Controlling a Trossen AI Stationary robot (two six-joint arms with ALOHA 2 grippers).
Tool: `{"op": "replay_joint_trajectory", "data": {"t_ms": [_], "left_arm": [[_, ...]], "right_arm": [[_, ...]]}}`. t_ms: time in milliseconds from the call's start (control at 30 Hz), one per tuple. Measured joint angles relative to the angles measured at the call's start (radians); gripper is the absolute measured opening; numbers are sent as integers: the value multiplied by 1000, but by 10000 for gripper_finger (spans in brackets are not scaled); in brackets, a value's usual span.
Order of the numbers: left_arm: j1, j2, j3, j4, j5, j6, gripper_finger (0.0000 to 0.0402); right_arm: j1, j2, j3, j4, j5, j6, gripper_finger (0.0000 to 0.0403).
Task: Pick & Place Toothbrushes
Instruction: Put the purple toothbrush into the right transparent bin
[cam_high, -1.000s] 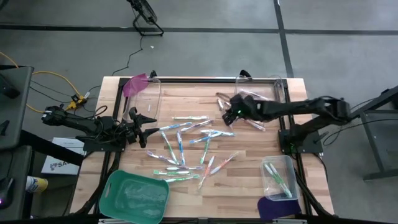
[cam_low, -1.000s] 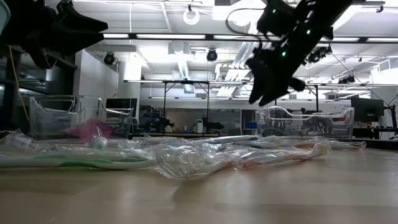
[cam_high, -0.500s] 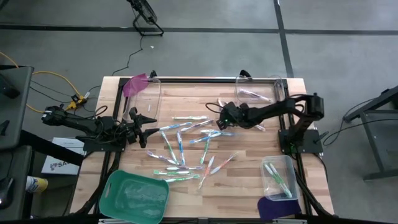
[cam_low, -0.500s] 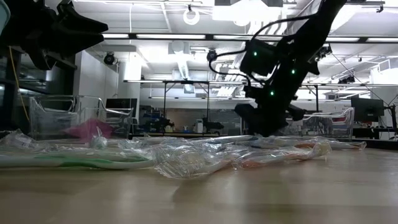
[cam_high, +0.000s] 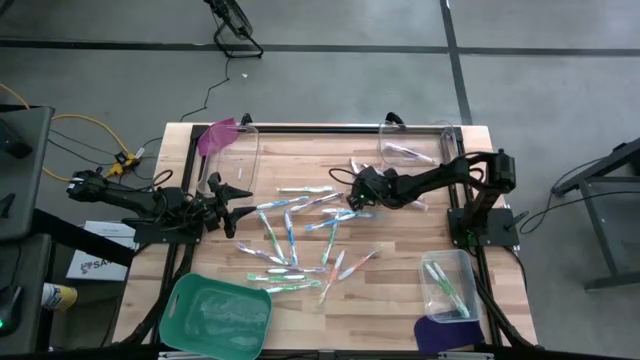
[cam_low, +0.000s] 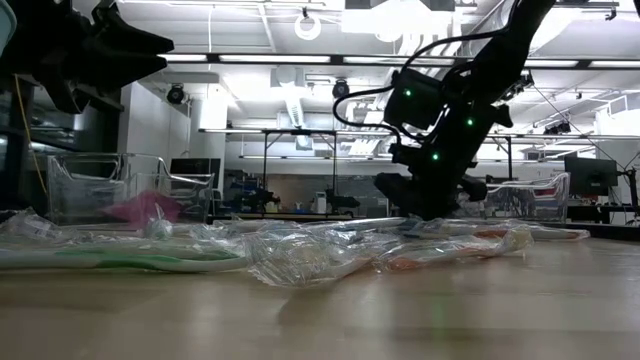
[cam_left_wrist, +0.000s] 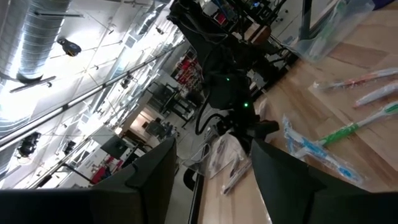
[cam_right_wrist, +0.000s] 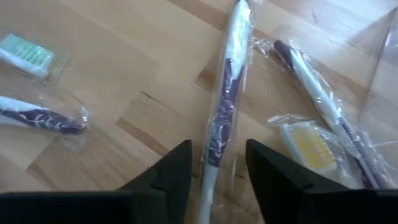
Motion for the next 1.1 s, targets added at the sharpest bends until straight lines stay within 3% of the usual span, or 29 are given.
{"op": "replay_joint_trajectory", "data": {"t_ms": [267,633,767,1000,1100], "left_arm": [[0,0,0,0,0,0,203],[0,0,0,0,0,0,203],[0,0,0,0,0,0,203],[0,0,0,0,0,0,203],[0,0,0,0,0,0,203]], "right_arm": [[0,-6,0,14,-41,-68,16],[17,-180,-4,-35,-166,-125,4],[14,-294,-3,-40,-306,-208,2],[-68,-512,-3,-139,-660,-327,2],[-115,-586,-3,-223,-740,-336,2]]}}
